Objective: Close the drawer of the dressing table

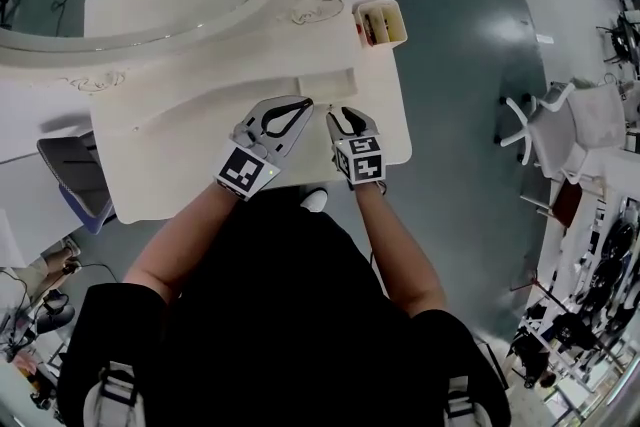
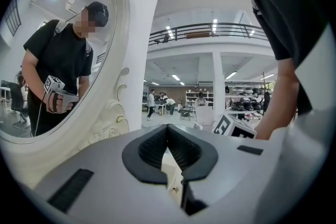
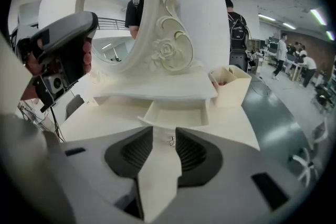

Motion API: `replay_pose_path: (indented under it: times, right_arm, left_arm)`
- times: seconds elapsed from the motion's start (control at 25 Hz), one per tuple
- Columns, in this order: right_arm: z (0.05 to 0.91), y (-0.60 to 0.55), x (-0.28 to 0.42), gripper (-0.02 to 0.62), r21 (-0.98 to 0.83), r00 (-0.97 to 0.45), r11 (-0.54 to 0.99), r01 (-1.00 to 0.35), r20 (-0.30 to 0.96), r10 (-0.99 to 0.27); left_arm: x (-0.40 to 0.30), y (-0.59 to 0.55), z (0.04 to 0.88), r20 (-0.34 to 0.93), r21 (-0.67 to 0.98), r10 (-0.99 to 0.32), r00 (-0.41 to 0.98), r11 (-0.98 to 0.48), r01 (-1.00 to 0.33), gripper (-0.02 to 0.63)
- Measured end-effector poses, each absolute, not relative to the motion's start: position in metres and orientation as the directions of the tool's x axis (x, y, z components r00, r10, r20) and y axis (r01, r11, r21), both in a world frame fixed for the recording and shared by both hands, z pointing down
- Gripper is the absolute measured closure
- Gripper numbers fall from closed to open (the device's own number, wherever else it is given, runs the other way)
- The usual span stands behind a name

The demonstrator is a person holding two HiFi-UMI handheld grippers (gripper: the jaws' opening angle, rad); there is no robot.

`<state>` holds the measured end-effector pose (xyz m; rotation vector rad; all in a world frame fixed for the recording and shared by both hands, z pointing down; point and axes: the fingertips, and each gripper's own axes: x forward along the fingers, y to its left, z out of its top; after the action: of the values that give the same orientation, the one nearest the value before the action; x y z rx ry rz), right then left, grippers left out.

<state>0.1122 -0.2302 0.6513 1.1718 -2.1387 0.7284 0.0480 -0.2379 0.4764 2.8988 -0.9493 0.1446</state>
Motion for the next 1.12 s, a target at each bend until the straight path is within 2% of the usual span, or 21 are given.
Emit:
replay_pose_path:
  times: [0.44, 0.84, 1.12]
  right_arm:
    - [0.701, -0.24, 0.113, 0.469, -0.149, -0.346, 0.397, -0.905, 0.8, -0.49]
    - [0.723, -0.243, 0.114, 0.481, -0.159, -0.317, 0.368, -0.916, 0.849, -0.423]
    - [0.722, -0.242, 0.112, 0.497, -0.171, -0.326, 0.364, -0.916, 0.846, -0.423]
  left_arm:
    - [0.044, -0.248, 0.506, 0.16, 0.033, -0.565, 0.809, -0.816, -0.577, 0.612]
    - [0.045, -0.255, 0.516, 0.178, 0.039, -0.555, 0.812, -0.821, -0.57, 0.612]
    - [0.044, -0.253, 0.516, 0.182, 0.056, -0.557, 0.81, -0.817, -0.574, 0.612]
